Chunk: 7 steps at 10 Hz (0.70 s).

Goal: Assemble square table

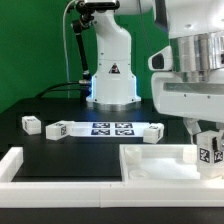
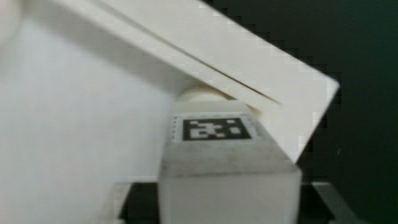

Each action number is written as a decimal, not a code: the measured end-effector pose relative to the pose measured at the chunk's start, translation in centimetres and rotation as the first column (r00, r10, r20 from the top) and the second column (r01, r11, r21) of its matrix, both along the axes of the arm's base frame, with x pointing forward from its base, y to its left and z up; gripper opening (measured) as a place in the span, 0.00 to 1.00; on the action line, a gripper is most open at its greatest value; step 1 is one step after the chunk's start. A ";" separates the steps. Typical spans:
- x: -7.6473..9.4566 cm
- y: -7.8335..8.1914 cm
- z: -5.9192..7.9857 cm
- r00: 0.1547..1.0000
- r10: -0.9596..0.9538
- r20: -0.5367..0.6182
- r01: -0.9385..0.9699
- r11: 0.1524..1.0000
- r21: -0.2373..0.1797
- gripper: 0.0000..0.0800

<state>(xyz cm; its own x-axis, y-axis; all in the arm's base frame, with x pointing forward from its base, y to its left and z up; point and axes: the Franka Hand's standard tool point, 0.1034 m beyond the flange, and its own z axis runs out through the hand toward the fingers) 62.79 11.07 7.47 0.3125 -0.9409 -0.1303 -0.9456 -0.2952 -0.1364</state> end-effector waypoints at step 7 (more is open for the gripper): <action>-0.7 0.9 0.0 0.998 0.009 -0.056 -0.009 1.000 -0.001 0.76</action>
Offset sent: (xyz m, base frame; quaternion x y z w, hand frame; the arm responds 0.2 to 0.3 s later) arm 0.0000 0.0000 0.0000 0.0000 0.0000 0.1296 0.9916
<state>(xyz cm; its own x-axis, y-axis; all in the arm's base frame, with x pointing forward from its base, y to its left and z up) 62.05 12.02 7.45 0.3135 -0.9381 -0.1469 -0.9490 -0.3042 -0.0830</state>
